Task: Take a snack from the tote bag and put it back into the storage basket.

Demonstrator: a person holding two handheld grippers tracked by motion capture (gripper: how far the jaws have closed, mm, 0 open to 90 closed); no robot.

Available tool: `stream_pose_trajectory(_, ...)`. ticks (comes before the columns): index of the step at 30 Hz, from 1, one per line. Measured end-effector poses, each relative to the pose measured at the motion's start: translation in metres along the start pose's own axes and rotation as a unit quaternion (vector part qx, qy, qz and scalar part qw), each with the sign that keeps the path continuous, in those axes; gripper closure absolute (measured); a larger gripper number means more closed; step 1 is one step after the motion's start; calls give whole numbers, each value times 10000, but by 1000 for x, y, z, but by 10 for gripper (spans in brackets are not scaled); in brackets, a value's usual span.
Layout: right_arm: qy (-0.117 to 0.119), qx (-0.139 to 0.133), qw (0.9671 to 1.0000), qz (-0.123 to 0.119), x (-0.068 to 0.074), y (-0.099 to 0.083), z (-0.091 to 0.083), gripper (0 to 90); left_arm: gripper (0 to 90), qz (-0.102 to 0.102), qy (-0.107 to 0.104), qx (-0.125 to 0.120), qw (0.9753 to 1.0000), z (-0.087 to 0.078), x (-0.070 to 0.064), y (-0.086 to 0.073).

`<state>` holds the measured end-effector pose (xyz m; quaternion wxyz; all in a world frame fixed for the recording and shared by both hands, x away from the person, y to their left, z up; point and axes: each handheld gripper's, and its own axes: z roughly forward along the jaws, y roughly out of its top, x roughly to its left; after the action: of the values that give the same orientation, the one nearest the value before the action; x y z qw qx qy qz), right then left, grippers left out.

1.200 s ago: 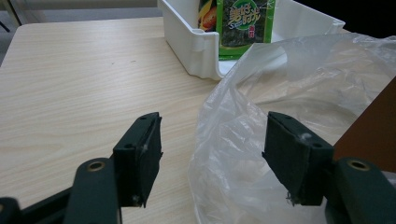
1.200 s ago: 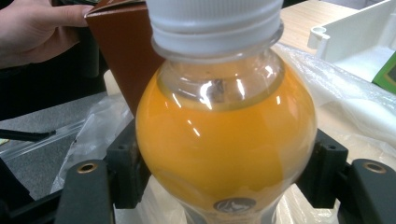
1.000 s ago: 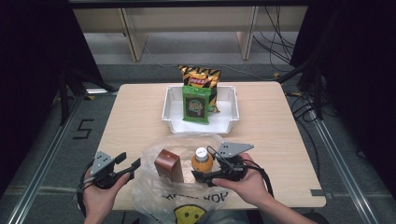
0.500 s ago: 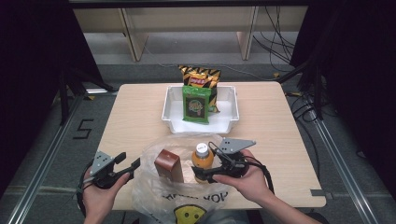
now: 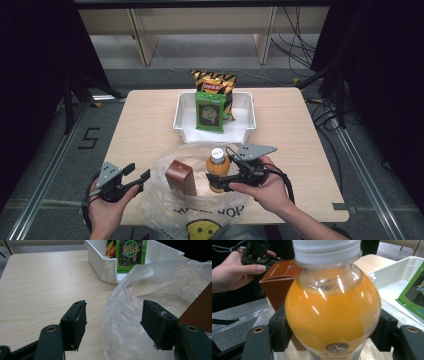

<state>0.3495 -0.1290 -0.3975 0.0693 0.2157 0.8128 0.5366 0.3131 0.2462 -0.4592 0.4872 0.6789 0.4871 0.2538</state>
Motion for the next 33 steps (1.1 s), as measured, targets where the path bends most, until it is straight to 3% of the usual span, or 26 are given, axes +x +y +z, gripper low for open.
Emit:
stream_pose_trajectory(2, 95, -14, 9999, 89, 0, 0, 1, 318, 362, -1, -3, -1, 10000, 0, 0, 0)
stream_pose_trajectory(4, 26, -13, 9999, 170, 1, 1, 0, 318, 363, 4, -4, -1, 10000, 0, 0, 0)
stream_pose_trajectory(6, 39, 18, 10000, 24, -1, 1, -1, 318, 363, 1, -4, -2, 10000, 0, 0, 0)
stream_pose_trajectory(7, -5, -88, 10000, 27, -2, 2, 0, 318, 363, -3, -4, -1, 10000, 0, 0, 0)
stream_pose_trajectory(12, -26, -83, 10000, -43, -3, 6, -2, 318, 363, -1, -1, -3, 10000, 0, 0, 0)
stream_pose_trajectory(18, 12, -123, 9999, 81, -3, 10, -2, 318, 363, 1, 3, -3, 10000, 0, 0, 0)
stream_pose_trajectory(20, -39, -150, 9999, -48, -5, 12, -3, 318, 363, -2, 6, -4, 10000, 0, 0, 0)
stream_pose_trajectory(22, 19, -119, 9999, 24, -5, 12, -2, 318, 363, -2, -3, -5, 10000, 0, 1, 0)
stream_pose_trajectory(26, -111, -136, 9998, 24, -6, 13, -3, 318, 363, -12, 8, -6, 10000, 0, 1, 0)
stream_pose_trajectory(28, -13, -163, 9999, 36, -7, 14, -2, 319, 362, -3, -7, -3, 10000, 0, 1, 0)
stream_pose_trajectory(30, -111, -177, 9998, 48, -8, 14, -4, 318, 363, 3, -4, -4, 10000, 0, 1, 0)
stream_pose_trajectory(31, -44, -236, 9997, -79, -10, 15, -2, 318, 362, 1, -5, -9, 10000, 0, 1, 0)
stream_pose_trajectory(33, -157, -168, 9997, 9, -10, 16, -5, 318, 363, 0, -5, -4, 10000, 0, 1, 0)
